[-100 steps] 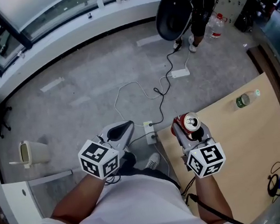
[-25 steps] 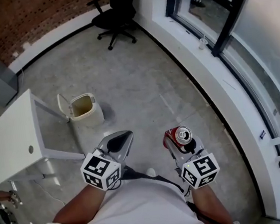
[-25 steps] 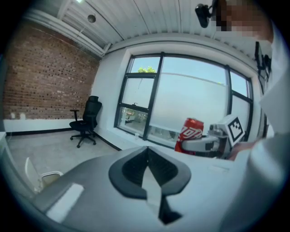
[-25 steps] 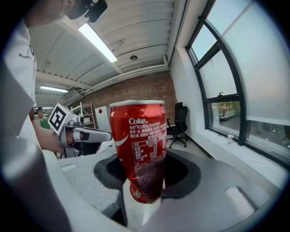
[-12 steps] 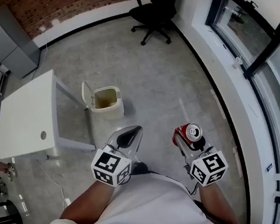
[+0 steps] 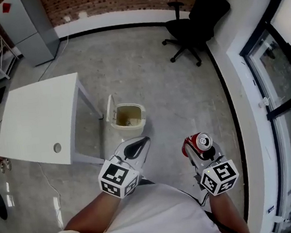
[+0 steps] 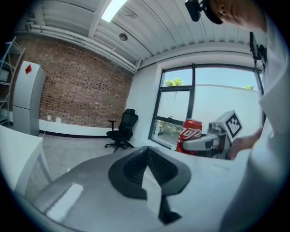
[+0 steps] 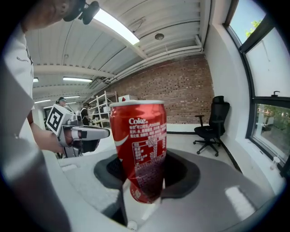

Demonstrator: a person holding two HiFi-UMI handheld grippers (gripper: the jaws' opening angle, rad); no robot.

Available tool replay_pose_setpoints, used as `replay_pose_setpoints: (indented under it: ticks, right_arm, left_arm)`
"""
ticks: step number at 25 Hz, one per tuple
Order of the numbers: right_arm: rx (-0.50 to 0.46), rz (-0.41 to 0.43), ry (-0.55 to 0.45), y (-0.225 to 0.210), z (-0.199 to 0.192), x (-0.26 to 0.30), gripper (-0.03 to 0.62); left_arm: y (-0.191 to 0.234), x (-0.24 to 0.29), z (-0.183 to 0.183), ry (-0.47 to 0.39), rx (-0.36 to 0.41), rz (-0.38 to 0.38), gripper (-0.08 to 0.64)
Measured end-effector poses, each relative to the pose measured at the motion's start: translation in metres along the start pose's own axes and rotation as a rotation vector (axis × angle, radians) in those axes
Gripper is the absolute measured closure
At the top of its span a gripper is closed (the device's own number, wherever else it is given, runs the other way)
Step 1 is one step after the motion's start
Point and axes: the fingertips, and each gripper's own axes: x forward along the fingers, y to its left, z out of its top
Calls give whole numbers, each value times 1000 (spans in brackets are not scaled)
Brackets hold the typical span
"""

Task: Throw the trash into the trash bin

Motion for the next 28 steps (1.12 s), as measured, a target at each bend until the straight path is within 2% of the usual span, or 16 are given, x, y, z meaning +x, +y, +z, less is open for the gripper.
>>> replay_pose_setpoints:
  ticks: [6,10,16,23,28]
  right_arm:
    - [-61,101,2,31,20,76,416]
    - [-94,161,29,43,29,103,416]
    - [-94,237,61,47,47,134,416]
    - [-132,378,88,43,50,195,416]
    - [-156,522,96,33,68,256,416]
  left_arm:
    - [74,-18,-3,-34,-21,105,552]
    - [97,-27,-1,-49,-51,159,551]
    - [119,-29,6,-32,-101,226,551]
    - [160,-27,-5,-47,-149,384,551]
    - [194,-17,-2,-58,-187,538,552]
